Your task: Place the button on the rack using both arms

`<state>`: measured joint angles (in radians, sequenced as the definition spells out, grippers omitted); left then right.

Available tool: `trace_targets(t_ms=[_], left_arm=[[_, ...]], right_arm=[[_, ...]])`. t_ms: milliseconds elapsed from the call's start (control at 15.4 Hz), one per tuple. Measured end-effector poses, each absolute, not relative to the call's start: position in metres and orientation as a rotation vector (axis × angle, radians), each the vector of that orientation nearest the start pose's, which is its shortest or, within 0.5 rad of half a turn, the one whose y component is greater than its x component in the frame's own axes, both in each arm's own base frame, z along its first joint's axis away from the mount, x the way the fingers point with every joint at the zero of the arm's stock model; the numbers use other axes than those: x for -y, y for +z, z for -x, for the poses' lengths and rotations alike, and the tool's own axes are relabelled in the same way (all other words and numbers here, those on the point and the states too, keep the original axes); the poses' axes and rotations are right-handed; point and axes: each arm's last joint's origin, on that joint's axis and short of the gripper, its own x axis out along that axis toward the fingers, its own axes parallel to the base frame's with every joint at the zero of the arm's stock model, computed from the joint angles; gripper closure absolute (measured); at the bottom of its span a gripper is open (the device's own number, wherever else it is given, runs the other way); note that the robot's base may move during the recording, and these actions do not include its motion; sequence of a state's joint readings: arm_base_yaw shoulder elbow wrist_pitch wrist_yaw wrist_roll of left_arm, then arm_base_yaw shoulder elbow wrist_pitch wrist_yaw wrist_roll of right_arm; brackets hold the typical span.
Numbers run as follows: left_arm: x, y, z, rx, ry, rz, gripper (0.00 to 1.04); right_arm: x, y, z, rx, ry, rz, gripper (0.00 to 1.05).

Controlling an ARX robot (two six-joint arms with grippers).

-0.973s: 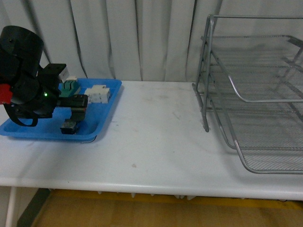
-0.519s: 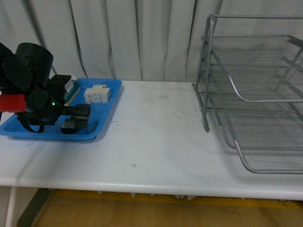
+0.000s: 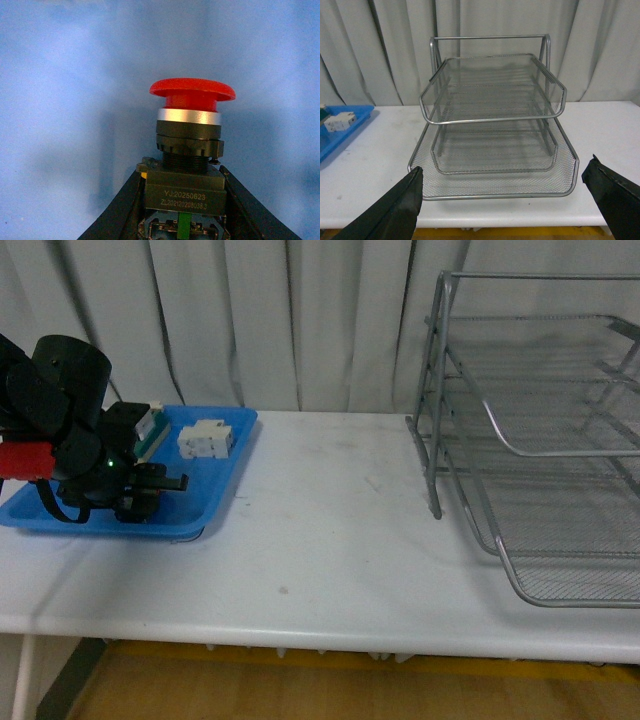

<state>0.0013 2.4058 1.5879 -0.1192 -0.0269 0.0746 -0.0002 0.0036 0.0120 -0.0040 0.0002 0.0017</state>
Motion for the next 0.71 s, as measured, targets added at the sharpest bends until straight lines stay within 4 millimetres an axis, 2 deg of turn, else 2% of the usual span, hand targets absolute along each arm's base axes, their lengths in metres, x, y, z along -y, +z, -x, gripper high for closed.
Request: trace_targets(t_ms=[130, 195, 259, 324, 389, 519, 713], left_arm=[[0.000, 0.074, -0.478, -0.924, -0.009, -0.071, 0.69], [0.001, 0.087, -0.474, -0.892, -0.013, -0.055, 0.69], [-0.001, 0.108, -0.468, -0.847, -0.006, -0.037, 0.69], [-0.001, 0.140, -0.458, -0.761, -0.023, -0.013, 0.69], [-0.002, 0.170, -0.441, -0.690, -0.021, -0.003, 0.69], [-0.007, 0.206, -0.396, -0.607, -0.005, 0.007, 0.69], [-0.010, 0.218, -0.318, -0.563, 0.031, 0.010, 0.69]], right_arm=[[0.000, 0.167, -0.097, 0.004, 0.000, -0.002, 0.06], [0.000, 0.167, -0.097, 0.004, -0.001, -0.002, 0.06], [0.000, 0.167, -0.097, 0.004, -0.001, -0.002, 0.06], [0.000, 0.167, -0.097, 0.004, -0.001, -0.002, 0.06], [0.000, 0.167, -0.097, 0.004, -0.001, -0.002, 0.06], [0.000, 0.167, -0.097, 0.004, -0.001, -0.002, 0.06], [0.000, 0.167, -0.097, 0.004, -0.001, -0.002, 0.06]])
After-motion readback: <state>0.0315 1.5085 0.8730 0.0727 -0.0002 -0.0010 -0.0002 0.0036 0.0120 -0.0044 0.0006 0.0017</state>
